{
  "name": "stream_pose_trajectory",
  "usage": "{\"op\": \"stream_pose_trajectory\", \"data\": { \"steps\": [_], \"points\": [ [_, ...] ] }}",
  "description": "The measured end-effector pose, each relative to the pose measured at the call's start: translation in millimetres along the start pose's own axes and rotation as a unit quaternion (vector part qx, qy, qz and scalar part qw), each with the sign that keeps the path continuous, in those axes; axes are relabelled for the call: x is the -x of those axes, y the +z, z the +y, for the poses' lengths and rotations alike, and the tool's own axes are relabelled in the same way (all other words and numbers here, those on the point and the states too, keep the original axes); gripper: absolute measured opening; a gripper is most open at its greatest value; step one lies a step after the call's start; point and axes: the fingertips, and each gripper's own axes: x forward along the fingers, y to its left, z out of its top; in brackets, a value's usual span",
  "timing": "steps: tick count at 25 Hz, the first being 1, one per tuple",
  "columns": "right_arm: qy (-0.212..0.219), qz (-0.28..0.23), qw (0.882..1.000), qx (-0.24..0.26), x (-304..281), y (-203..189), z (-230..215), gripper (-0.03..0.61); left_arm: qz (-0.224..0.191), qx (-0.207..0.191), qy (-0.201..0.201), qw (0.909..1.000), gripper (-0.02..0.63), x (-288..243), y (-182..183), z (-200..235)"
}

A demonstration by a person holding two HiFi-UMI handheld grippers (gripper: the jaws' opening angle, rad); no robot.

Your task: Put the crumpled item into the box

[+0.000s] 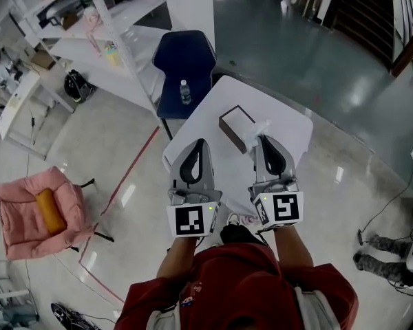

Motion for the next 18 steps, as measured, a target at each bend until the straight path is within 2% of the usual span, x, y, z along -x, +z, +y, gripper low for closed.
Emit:
{"op": "stream_pose_trajectory", "data": {
  "steps": [10,18],
  "points": [
    [-0.006,-0.006,1.000,-0.014,-37.2,-3.9,-61.2,0.005,0.006,-0.004,-0.004,1.0000,0.003,-69.8,-7.4,-20.8],
    [-0.014,-0.007,1.000,-0.020,-52.9,-15.9,-109.1,0.005,0.019,-0.015,-0.003,0.9997,0.003,-113.9,-30.7,-44.3]
  ]
}}
